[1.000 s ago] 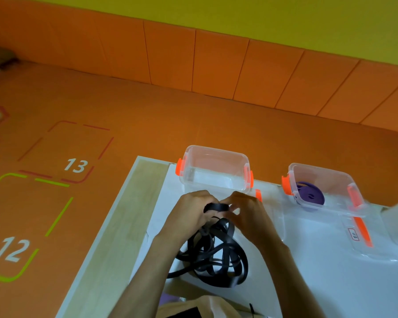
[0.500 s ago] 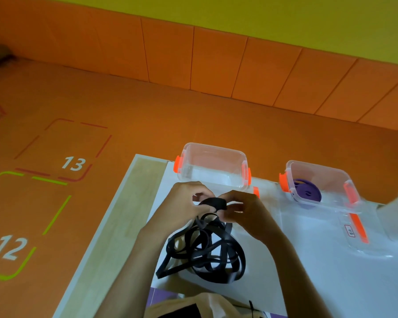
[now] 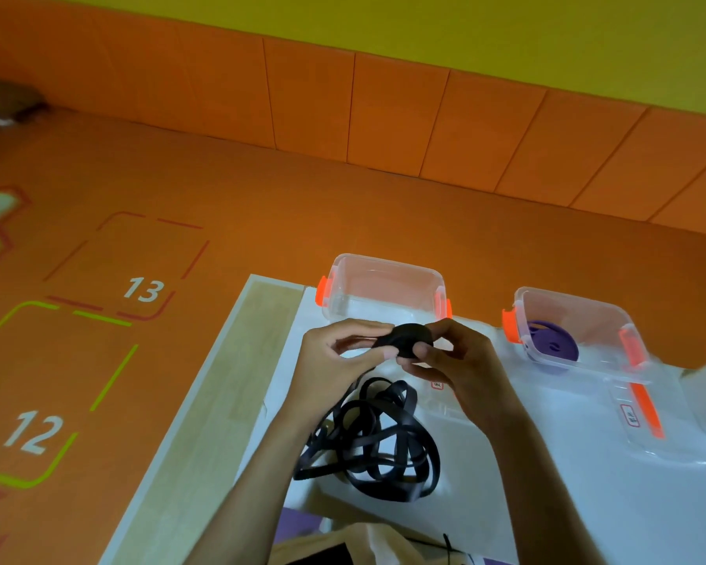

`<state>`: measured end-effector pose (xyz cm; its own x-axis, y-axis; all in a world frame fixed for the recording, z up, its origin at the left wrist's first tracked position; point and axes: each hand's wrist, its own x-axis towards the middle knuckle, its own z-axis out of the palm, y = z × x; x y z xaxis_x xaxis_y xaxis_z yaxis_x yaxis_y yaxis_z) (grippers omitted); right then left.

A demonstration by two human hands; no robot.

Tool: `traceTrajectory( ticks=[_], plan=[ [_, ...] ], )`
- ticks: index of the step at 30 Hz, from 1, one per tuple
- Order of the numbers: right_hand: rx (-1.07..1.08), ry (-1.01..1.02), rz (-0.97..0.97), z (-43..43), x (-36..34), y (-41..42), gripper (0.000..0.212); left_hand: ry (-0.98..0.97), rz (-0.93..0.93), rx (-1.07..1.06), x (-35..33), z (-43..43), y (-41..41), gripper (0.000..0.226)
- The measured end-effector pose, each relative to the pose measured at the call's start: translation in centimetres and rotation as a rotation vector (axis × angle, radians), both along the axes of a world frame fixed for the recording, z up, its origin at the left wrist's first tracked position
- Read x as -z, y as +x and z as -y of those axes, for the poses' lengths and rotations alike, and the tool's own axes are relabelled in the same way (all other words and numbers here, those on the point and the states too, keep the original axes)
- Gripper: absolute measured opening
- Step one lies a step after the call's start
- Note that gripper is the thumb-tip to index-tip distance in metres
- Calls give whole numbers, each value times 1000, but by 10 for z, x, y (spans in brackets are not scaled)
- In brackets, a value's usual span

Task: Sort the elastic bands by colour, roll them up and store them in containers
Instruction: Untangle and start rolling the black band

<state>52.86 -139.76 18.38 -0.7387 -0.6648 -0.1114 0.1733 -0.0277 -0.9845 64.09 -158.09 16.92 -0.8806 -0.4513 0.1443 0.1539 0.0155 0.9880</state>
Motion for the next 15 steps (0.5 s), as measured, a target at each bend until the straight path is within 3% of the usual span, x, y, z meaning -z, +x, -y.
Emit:
traceTrajectory(
  ticks=[4, 8, 10, 15],
  plan=[
    [-13, -57, -3, 2, -2, 4, 25, -42, 37, 43, -15, 7, 1, 25],
    [49, 186, -297, 0, -12, 0, 21, -210, 170, 106, -23, 14, 4, 20],
    [61, 244, -391, -2, -15, 0, 24, -205, 180, 103, -24, 10, 4, 22],
    [91, 152, -293, -4, -24, 3, 20, -142, 78, 71, -23, 4, 6, 31]
  ],
)
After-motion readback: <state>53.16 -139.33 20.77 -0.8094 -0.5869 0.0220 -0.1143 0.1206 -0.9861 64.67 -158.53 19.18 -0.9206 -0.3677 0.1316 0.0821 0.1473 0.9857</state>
